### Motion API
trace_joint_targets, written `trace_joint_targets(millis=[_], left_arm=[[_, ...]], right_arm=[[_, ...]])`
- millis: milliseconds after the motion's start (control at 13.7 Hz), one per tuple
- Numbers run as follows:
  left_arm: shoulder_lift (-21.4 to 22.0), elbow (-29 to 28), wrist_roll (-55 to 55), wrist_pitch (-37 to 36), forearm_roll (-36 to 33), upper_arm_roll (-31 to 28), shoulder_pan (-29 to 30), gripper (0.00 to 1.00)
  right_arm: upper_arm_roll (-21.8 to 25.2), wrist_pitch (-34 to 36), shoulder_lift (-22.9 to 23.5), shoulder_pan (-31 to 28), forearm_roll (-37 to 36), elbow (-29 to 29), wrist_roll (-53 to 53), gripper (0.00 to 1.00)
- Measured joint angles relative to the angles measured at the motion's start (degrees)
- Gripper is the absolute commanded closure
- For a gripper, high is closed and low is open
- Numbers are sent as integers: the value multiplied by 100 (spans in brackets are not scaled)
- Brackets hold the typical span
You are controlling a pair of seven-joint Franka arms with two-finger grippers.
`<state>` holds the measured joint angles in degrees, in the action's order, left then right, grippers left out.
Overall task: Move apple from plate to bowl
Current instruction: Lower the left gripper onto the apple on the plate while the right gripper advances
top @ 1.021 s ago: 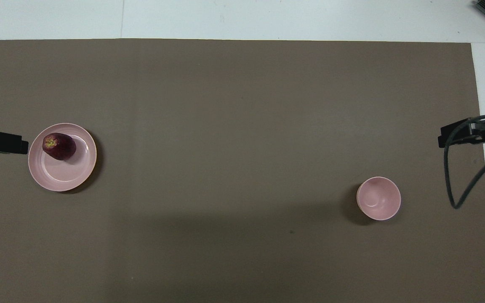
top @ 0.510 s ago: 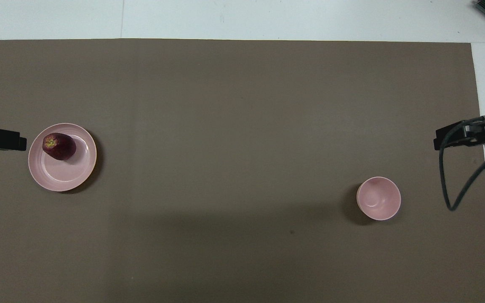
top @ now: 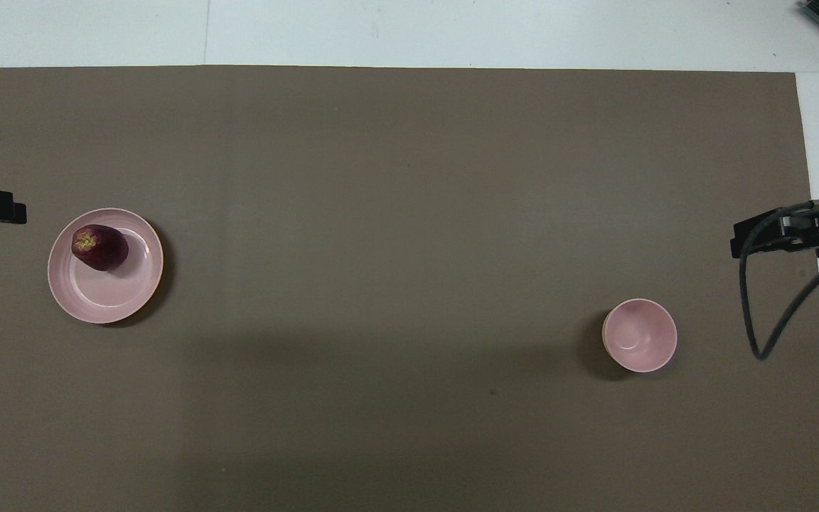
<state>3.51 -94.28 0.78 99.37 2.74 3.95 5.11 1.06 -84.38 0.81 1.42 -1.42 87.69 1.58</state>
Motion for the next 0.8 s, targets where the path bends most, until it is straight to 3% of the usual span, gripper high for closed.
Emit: trace_joint_targets(millis=[438,802], left_arm=[[-720,-314,0,1049,0,-4,226,0],[-1220,-1136,0,2089,0,-5,374,0]], right_arm=[[0,-14,-117,0,4,178,0,0],[0,-15,-132,0,4,226,0,0]])
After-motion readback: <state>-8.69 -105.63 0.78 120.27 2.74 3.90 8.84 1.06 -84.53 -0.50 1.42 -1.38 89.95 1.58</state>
